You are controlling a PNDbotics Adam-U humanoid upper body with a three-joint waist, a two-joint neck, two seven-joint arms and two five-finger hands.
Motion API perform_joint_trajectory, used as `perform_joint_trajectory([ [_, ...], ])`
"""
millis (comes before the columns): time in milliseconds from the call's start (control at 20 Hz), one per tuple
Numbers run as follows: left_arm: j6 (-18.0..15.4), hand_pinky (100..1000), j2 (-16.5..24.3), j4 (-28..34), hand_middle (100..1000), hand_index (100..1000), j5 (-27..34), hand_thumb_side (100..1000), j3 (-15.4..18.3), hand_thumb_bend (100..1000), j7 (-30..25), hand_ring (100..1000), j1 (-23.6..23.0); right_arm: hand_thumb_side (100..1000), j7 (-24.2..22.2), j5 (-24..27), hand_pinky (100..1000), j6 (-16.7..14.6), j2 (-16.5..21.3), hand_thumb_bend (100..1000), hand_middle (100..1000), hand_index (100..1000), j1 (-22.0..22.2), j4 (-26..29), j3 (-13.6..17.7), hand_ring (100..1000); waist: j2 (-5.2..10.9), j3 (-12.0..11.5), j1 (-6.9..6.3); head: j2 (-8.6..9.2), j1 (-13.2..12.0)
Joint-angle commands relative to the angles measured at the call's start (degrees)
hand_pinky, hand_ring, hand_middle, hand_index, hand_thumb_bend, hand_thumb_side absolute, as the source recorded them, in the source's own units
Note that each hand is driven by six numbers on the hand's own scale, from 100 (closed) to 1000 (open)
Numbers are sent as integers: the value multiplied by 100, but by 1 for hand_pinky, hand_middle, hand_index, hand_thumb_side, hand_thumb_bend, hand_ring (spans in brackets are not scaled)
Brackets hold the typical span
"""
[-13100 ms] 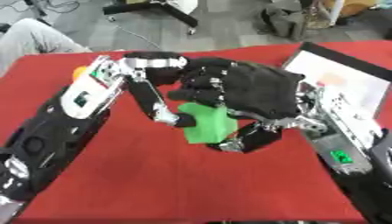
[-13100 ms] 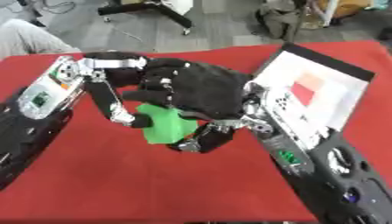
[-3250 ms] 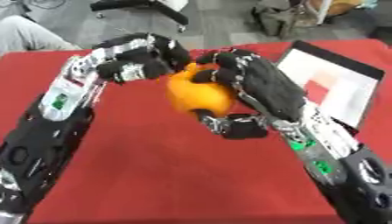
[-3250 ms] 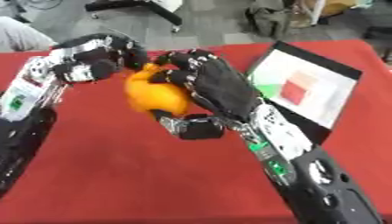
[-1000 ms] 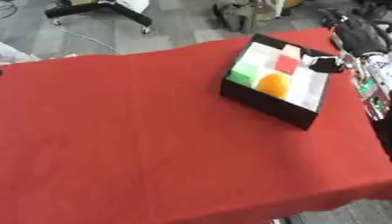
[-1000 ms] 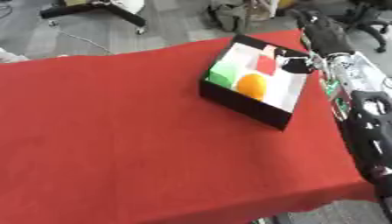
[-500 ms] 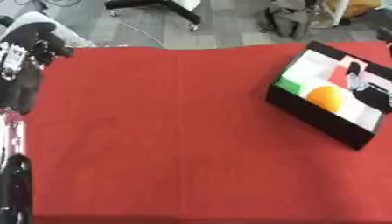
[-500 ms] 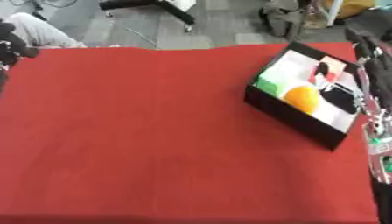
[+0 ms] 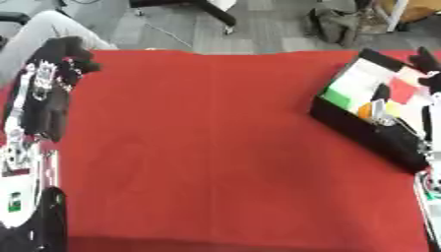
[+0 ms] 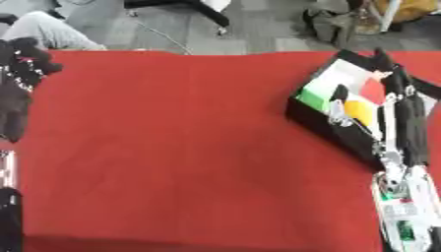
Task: Pick up the objects with one hand, pass them to the other hand, and then place them into the box on the other side of the table.
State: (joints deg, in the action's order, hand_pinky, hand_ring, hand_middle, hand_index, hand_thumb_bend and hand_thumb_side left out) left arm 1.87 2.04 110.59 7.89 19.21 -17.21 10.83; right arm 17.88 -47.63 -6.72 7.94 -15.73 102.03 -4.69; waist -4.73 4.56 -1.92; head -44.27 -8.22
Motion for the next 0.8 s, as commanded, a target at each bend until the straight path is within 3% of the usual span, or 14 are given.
perform_joint_trajectory([
  [50,-4,757,49,15,552,720,64,635,-49,328,33,562,6,593,-54,82,762,149,22,100,820,970,-29,350,-51,847,47,-5,3,15,57],
  [800,-2,759,27,-121,555,728,49,635,-112,313,-98,564,-84,611,-261,-17,767,184,-3,100,824,976,9,350,-115,851,112,-14,0,15,195],
])
